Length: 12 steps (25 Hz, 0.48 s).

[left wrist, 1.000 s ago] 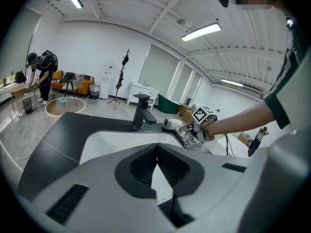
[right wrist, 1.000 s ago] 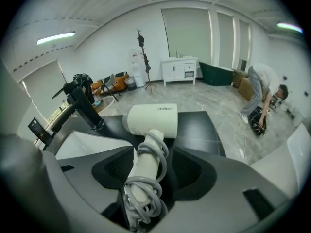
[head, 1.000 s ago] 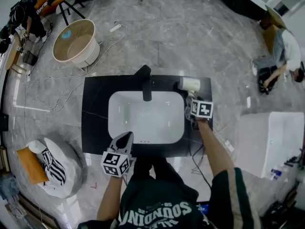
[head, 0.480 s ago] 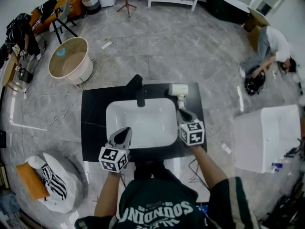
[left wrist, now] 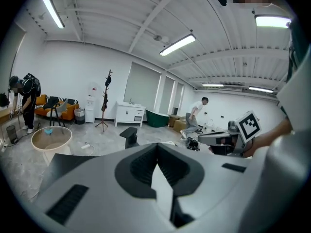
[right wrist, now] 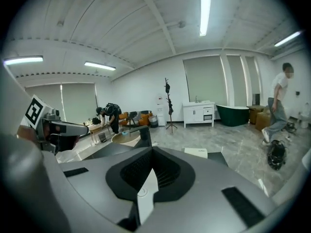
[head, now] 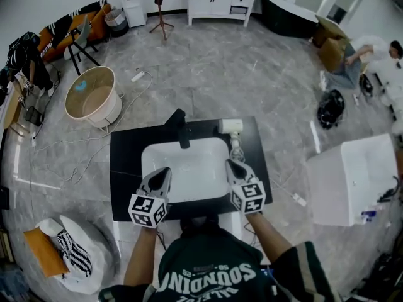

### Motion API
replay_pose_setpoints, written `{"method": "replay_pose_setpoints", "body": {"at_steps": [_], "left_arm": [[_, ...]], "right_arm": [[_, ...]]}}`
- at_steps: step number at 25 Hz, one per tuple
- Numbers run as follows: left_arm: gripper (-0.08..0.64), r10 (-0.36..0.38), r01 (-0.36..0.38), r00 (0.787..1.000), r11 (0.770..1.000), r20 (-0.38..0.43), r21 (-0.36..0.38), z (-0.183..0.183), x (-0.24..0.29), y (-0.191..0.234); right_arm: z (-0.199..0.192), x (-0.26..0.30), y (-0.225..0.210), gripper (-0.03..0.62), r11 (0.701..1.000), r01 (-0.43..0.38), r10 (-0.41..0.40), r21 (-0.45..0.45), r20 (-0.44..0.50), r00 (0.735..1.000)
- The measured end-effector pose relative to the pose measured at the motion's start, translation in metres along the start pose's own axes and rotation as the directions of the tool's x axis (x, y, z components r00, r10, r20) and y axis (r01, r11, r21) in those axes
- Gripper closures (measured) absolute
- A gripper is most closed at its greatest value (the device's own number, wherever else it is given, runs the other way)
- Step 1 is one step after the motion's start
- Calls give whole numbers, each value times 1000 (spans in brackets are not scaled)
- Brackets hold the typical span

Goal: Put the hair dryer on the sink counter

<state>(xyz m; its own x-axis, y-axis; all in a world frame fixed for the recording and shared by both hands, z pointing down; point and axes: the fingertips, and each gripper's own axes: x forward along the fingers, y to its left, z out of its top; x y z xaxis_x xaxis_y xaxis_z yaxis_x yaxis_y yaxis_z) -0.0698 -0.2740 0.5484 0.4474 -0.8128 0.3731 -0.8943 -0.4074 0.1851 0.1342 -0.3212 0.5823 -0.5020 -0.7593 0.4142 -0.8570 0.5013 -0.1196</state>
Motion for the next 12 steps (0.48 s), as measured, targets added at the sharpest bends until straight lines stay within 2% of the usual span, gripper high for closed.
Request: {"method": "replay_pose_setpoints", "body": {"at_steps": [12], "left_arm": [[559,-14,14,1000,1000,17,-5,5,5,-9]], "right_arm": [[9,-10,12,592,999,-25,26,-30,19,999]]}}
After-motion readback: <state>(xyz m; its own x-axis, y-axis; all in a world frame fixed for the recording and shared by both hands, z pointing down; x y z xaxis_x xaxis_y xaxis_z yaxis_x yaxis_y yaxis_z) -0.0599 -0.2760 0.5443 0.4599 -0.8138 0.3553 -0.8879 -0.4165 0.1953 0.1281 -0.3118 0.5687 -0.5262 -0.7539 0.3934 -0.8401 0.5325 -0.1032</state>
